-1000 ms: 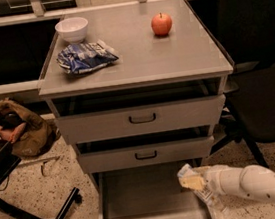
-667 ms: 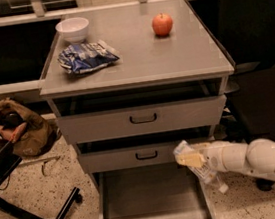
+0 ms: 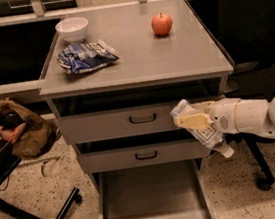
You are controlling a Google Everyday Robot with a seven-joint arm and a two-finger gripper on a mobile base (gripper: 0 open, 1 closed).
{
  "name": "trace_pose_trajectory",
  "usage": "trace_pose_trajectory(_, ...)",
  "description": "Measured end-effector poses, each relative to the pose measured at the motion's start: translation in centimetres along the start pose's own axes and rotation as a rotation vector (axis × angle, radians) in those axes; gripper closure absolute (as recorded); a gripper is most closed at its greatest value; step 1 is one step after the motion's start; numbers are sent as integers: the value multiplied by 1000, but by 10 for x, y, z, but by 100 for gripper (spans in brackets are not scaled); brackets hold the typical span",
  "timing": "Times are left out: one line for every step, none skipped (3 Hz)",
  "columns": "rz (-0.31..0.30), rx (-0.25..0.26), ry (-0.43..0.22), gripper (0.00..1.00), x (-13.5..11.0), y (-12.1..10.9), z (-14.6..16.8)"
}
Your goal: Pick blue plastic bottle from bottom drawer and place on counter
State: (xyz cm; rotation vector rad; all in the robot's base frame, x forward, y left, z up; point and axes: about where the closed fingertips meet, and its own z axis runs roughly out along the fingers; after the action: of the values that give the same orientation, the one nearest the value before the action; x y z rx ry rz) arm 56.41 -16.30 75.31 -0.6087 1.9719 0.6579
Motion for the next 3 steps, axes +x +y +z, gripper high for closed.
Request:
trace_pose_trajectory(0, 0, 0, 100, 0, 0, 0)
trace_pose_trajectory(-29, -21, -42, 100, -38, -1, -1)
trace_pose_trajectory(-100, -90, -90, 100, -122, 16, 0)
